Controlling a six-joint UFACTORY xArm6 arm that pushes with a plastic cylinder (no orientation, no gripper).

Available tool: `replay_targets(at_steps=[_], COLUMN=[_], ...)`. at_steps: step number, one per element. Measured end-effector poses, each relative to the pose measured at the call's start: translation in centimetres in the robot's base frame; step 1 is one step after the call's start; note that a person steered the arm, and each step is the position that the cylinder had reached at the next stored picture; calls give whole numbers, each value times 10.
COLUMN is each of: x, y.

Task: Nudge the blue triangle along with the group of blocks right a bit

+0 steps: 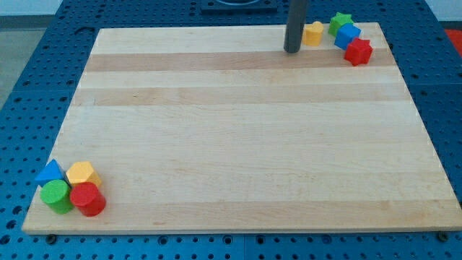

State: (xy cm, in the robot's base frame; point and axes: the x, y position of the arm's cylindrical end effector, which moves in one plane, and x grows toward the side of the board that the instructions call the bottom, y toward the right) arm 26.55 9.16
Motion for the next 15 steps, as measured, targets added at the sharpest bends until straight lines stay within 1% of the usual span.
replay_targets(at_steps=[1, 2, 3, 4, 5, 6, 7, 8, 9, 10, 11, 12, 13, 15], x=[-12, -34, -43, -23, 35, 103, 207, 303, 354, 337, 274, 226, 213, 216], y=[1, 44, 70, 27, -7, 47, 51, -9, -59, -112, -186, -301, -395, -397])
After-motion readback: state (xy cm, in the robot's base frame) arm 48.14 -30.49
